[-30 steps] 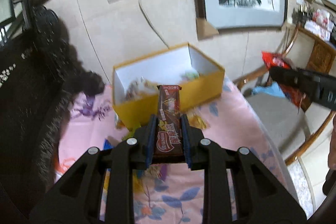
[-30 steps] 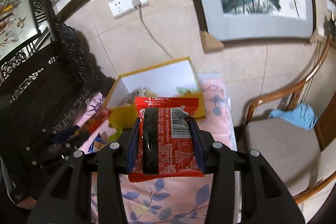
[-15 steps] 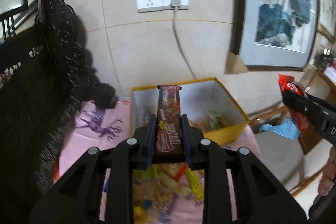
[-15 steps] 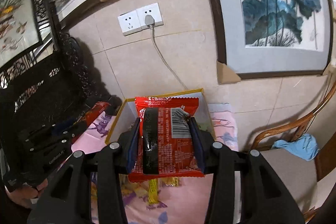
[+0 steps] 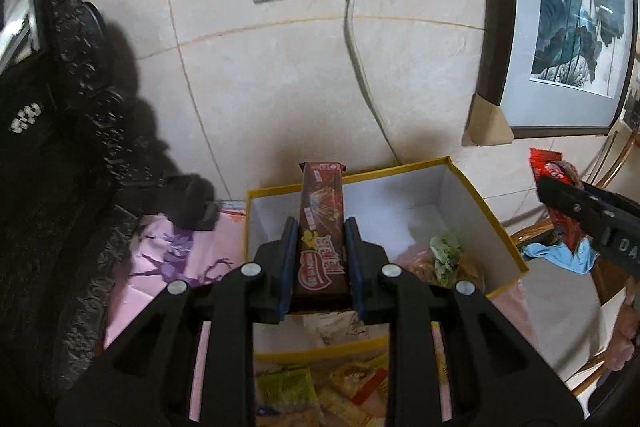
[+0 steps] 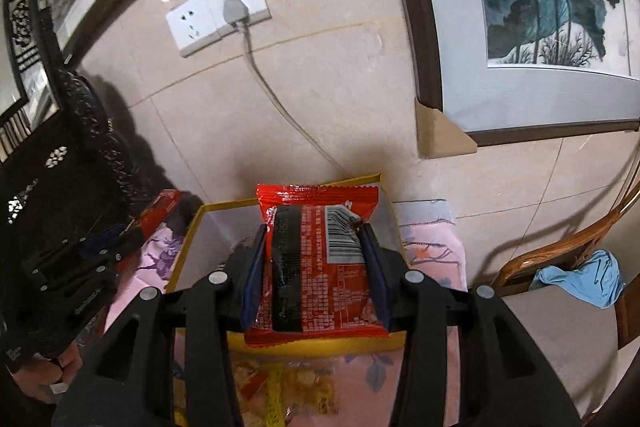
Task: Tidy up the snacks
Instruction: 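Carry the chocolate bar and red bag over the yellow box and release both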
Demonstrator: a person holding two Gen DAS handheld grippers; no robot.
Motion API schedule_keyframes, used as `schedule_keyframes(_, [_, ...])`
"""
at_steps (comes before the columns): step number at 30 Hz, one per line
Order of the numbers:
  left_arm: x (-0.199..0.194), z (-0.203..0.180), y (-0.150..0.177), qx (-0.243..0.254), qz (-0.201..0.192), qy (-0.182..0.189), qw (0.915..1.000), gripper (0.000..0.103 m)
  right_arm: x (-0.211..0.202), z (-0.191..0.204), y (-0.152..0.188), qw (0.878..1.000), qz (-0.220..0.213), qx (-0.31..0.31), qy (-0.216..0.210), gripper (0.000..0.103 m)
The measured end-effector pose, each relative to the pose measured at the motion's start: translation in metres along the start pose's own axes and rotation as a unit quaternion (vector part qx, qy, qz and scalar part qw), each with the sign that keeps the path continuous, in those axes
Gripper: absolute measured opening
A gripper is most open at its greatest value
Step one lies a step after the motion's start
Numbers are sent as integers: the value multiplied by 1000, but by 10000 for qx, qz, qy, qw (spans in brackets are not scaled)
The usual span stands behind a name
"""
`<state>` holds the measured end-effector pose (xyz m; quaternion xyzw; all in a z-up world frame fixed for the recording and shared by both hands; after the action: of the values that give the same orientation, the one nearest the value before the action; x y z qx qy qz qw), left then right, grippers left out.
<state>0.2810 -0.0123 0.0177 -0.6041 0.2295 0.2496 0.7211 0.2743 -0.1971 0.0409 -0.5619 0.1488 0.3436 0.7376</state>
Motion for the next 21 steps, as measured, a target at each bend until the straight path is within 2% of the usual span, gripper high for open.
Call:
schedule_keyframes(8, [27,-7,-2,87,151,-53,9998,25,30,-6,-5,9998,187,-26,-6,45])
schedule_keyframes(9, [27,-7,-2,45,120,-68,9999,48,35,-7,-7,9996,266,-121,55,45])
schedule_keyframes(10, [28,-5,-3,-40,61,-161,9998,75,41,-5,-7,9981,419,-354,274,55])
schedule_keyframes(11, [27,-3,-3,-140,-9,-299,9995,101,43,-4,-7,9968,456,-479,452,81])
schedule_keyframes(12, [24,0,-2,-269,-160,-451,9985,101,42,-3,-7,9954,388,-567,661,94])
schedule_keyframes(13, [21,3,-1,-316,-241,-506,9979,101,38,-3,-7,9954,299,-574,704,102])
schedule_keyframes(15, [19,7,2,-248,-191,-455,9985,101,30,-3,-4,9952,322,-637,674,102])
schedule_keyframes(18, [13,16,18,-136,-42,-577,9982,101,16,-4,14,9932,395,-691,850,102])
schedule_keyframes(21, [3,21,44,111,73,-591,9982,101,13,-6,61,9904,930,-720,725,102])
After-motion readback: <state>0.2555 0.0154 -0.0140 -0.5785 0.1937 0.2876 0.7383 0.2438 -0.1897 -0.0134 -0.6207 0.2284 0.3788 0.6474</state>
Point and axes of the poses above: each gripper's, at about its wrist camera, not at the fingertips, and x roughly the way its jaws point, z to its left, y to its underside, the point moved 2 cm from there along x, roughly the way its jaws point, and after that the axes turned 10 degrees about -y, right-handed, at the moved point
